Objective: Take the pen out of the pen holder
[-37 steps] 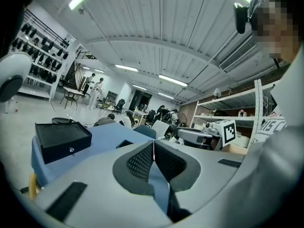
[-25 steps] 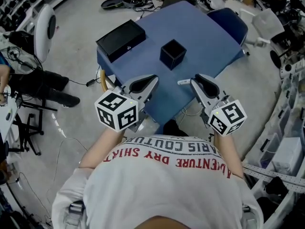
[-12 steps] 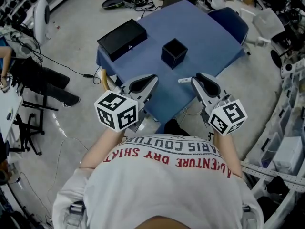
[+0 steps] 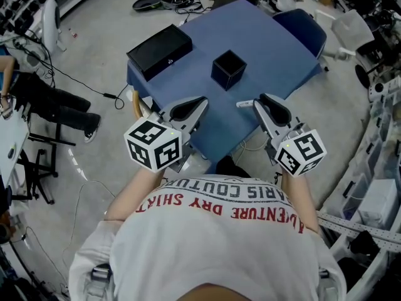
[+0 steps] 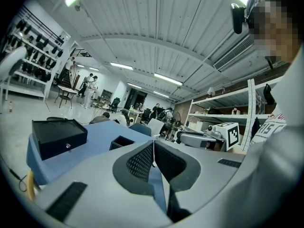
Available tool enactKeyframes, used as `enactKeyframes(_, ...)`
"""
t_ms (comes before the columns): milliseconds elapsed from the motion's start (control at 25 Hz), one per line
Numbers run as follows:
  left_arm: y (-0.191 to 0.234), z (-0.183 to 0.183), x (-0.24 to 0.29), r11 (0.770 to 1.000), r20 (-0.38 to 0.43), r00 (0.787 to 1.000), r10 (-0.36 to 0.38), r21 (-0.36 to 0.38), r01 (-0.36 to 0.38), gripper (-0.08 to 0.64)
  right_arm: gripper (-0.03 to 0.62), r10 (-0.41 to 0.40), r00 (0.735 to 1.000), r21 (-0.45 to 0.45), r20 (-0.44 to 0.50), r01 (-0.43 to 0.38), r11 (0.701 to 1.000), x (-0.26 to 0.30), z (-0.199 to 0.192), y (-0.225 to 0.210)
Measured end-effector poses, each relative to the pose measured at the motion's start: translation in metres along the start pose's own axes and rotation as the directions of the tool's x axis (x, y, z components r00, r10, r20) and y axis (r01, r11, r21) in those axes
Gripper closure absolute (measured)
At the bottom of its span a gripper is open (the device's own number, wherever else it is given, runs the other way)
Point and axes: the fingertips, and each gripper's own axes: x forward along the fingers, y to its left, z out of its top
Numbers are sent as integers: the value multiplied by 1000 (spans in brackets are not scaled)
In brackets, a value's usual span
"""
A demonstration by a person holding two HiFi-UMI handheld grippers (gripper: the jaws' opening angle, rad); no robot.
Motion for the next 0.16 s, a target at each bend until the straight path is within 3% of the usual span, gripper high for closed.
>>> enactKeyframes(160,0,2,2,1000,0,1000,-3,-2,3,531,502,-6,1000,1,1,6,1000,0,2,-4)
